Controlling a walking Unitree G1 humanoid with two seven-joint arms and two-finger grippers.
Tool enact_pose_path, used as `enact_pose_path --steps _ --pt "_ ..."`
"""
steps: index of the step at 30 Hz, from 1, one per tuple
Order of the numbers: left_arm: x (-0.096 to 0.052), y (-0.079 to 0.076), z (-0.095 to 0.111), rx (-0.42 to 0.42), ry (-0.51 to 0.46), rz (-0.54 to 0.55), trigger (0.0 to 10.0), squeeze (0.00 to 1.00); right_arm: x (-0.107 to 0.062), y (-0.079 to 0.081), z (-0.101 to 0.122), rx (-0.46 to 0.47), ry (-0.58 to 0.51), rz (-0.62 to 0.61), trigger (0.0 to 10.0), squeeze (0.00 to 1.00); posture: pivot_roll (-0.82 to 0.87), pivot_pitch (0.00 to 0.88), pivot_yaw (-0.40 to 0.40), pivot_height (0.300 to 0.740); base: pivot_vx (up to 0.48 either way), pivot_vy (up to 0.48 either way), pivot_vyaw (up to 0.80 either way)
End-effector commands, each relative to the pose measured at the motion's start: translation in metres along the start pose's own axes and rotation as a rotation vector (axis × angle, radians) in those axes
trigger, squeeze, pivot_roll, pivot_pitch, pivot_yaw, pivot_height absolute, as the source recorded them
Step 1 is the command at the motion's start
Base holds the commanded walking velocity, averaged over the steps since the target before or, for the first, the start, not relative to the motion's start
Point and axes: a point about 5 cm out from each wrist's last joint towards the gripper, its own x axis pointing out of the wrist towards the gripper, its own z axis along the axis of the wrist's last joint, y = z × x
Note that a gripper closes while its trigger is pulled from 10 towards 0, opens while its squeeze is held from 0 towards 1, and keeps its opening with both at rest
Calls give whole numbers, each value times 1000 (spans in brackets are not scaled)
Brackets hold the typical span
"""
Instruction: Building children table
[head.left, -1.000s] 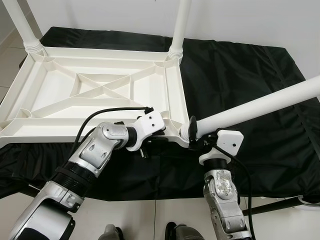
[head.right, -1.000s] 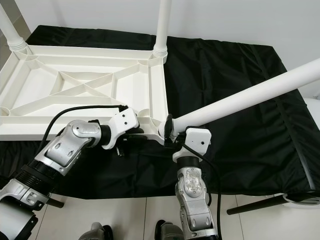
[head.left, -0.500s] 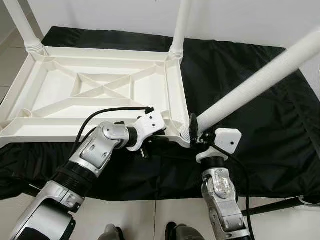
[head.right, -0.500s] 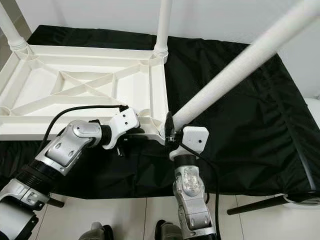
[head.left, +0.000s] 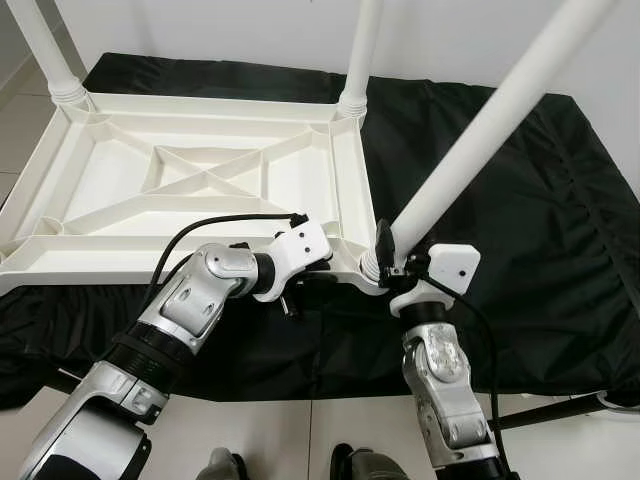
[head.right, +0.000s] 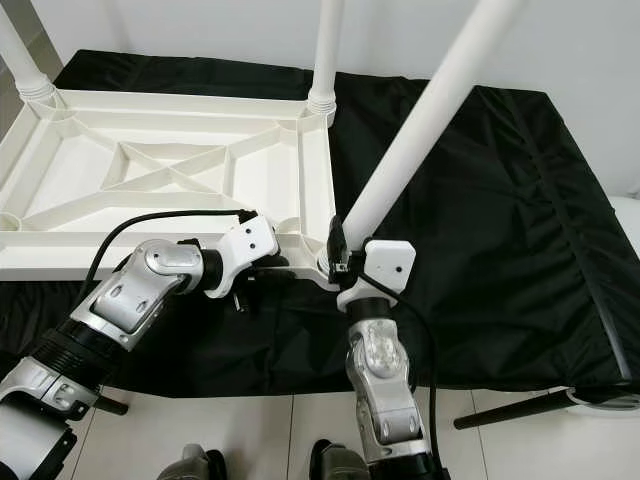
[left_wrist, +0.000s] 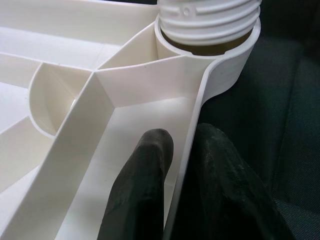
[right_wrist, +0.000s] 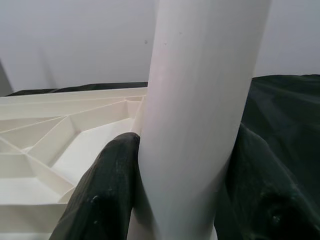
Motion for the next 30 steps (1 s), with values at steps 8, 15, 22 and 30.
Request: enact_pose_path --steps 8,15,22,30 --pt "-5 6 14 52 -47 9 10000 0 -2 3 -19 -31 118 212 10000 0 -49 153 -39 740 0 0 0" --pt "-6 6 14 50 -49 11 10000 0 -8 6 -24 -81 125 279 10000 0 -47 151 -39 740 0 0 0" --pt "-5 4 14 49 -51 7 10000 0 -9 0 -22 -107 86 291 10000 0 -49 144 -35 740 0 0 0" --pt "-5 5 15 26 -64 -3 10000 1000 1 -6 -15 -71 59 269 10000 0 -47 138 -33 740 0 0 0"
